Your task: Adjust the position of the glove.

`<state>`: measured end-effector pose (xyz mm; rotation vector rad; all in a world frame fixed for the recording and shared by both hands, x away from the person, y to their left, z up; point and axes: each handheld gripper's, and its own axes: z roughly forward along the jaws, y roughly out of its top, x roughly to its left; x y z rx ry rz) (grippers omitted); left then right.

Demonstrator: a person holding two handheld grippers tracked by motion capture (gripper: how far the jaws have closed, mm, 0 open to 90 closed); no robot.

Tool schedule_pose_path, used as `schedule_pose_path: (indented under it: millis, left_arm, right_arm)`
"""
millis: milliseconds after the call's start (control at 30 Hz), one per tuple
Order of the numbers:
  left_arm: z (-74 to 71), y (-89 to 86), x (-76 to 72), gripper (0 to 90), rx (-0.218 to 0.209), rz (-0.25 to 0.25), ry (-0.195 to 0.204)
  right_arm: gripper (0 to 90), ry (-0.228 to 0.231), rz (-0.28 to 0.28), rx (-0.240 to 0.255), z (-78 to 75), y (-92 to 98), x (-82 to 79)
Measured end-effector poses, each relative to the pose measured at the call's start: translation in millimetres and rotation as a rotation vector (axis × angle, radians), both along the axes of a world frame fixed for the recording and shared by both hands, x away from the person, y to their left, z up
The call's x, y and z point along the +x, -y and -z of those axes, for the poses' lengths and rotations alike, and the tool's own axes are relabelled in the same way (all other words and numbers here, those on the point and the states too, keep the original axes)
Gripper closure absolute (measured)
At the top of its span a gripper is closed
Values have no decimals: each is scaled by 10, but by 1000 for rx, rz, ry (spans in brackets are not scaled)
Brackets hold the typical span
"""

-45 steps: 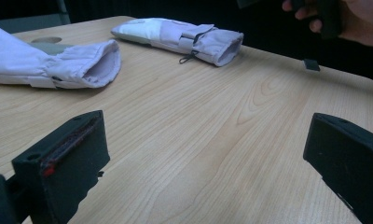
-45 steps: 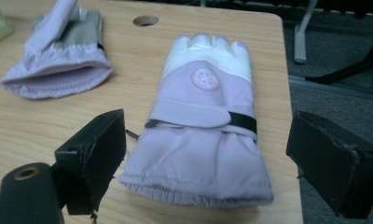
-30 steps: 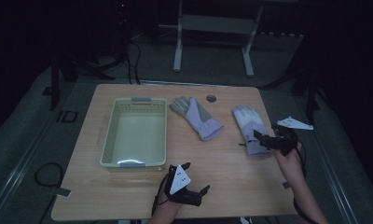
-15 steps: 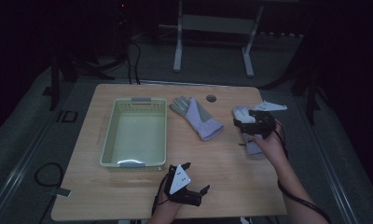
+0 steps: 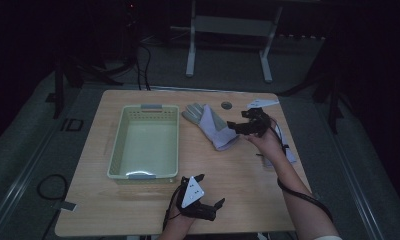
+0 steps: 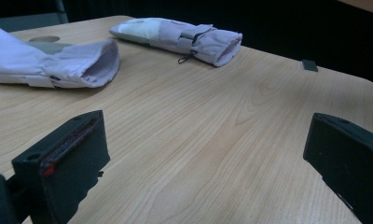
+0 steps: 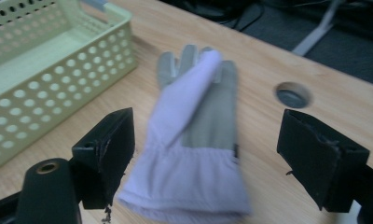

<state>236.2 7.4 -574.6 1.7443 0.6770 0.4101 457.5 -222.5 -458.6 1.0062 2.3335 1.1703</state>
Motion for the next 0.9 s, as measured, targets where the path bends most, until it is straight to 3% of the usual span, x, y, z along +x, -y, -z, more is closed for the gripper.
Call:
schedule_pose_path:
  millis: [200,333,633,700,900]
  left_arm:
    - [-1,1,-2,1,3,3,5]
    - [0,0,-2,2,0,6,2]
    - [0,0,-4,1,0,8,3]
    - [0,-3,-2,1,-3,10,1]
    - [0,-2,-6,2,0,15,3]
  right_arm:
    - [230,-40,-23,-26,138,-225,156]
    - [266,-72,-39,-82,227,-346,265]
    - [272,-119,-37,-86,359,-491,452]
    - [273,-152,-32,-104,448,-529,518]
    - [297,-183,-23,-128,604,-534,618]
